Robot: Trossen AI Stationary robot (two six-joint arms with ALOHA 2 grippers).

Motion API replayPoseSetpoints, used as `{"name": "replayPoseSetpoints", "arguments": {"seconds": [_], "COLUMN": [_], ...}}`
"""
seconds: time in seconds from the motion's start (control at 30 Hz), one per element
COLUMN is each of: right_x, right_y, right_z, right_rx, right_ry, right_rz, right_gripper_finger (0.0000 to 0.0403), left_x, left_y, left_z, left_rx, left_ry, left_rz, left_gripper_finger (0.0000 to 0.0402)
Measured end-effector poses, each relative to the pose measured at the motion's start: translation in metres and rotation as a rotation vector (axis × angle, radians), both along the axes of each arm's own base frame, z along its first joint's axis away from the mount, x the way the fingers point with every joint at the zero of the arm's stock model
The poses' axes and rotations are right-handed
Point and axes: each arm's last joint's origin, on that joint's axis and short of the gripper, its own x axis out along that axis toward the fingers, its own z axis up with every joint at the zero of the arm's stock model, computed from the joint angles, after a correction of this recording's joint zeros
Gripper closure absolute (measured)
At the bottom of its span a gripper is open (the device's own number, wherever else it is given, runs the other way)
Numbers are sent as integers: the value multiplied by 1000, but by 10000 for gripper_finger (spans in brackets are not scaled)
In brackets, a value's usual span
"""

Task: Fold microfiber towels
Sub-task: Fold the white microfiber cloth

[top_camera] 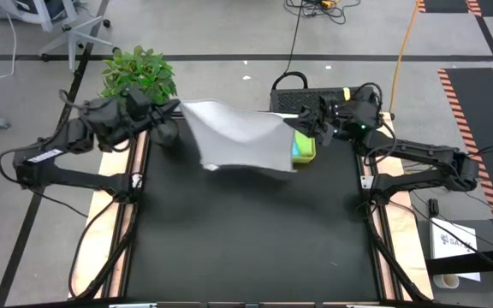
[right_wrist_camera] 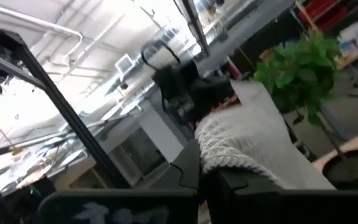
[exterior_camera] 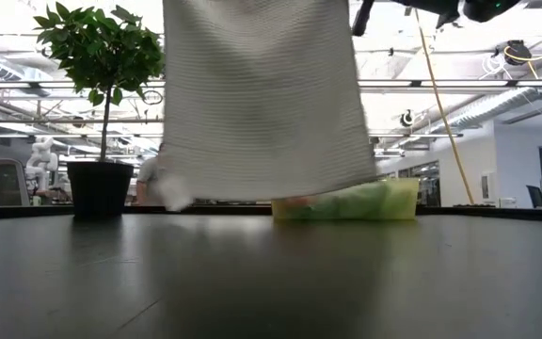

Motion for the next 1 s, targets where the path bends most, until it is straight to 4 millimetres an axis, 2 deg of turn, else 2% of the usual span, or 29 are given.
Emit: {"name": "replayPoseSetpoints", "arguments": {"seconds": [0.13,0.33,0.47,0.73,1.0], "right_x": [3,6,9,19,13], "right_y": [0,1,10,56,115], "right_z": [-9,-21,-28,-49,-91], "right_rx": [22,68,104,166,296], "right_ry": [86,208,286,472,655], "right_rz": [46,100,162,350,571], "right_gripper_finger": [403,403,403,403,403], "left_x": [-8,0,10,36,68], "left_y": [-2,-4,-9,-36,-94], "left_z": [3,-24,-33,-49,-82], "left_rx": [-44,-187,-244,-428,-648], "left_ry": [49,158,176,210,331], "left_rz": [-17,-26,-44,-155,-214], "left_gripper_finger": [401,401,401,401,401]}}
